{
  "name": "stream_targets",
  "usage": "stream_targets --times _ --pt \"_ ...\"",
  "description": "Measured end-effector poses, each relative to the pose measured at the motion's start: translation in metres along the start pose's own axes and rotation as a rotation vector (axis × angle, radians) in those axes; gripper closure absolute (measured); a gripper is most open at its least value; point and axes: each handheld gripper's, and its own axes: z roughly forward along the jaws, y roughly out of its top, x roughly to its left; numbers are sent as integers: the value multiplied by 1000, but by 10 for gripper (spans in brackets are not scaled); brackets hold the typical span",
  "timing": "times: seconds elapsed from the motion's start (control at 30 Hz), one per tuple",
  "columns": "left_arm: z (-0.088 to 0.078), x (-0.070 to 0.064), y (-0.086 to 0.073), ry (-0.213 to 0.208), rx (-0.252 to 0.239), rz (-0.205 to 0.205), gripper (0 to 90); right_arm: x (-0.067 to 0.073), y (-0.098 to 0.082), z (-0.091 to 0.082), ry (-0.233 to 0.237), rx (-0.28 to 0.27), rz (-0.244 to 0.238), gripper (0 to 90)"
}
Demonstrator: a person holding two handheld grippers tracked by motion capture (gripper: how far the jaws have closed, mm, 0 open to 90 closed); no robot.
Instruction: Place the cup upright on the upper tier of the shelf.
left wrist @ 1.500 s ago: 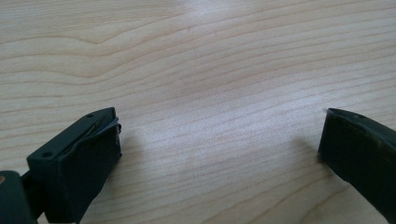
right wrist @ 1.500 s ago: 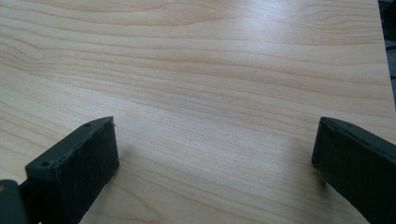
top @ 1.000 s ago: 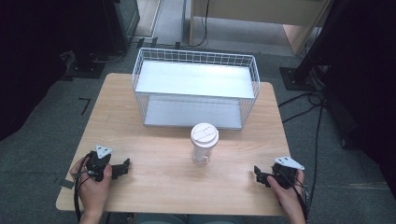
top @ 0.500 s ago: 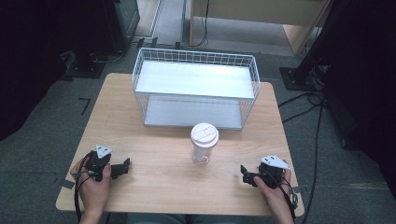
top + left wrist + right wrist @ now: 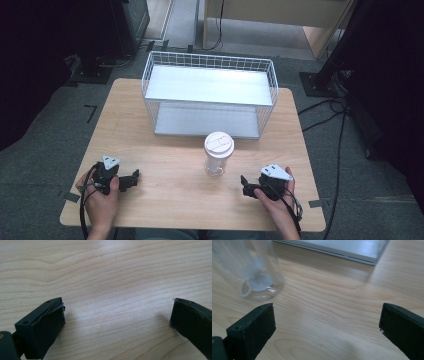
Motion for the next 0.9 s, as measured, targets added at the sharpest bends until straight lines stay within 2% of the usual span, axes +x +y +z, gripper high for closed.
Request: stream_targets --times 0.07,0.17,0.2,0.53,0.8,0.9 --pt "0 0 0 1 1 0 0 3 1 0 10 -1 -2 3" --pt "0 0 0 1 0 0 0 16 5 1 61 -3 -8 3" --pt "0 0 0 1 0 0 0 16 5 1 61 -3 -8 3" --pt "0 0 0 1 2 1 0 43 21 3 149 -59 -13 3" --pt "0 0 0 1 2 1 0 56 30 6 171 -100 -11 2" --pt "0 0 0 1 2 1 0 61 37 9 144 -123 -11 2"
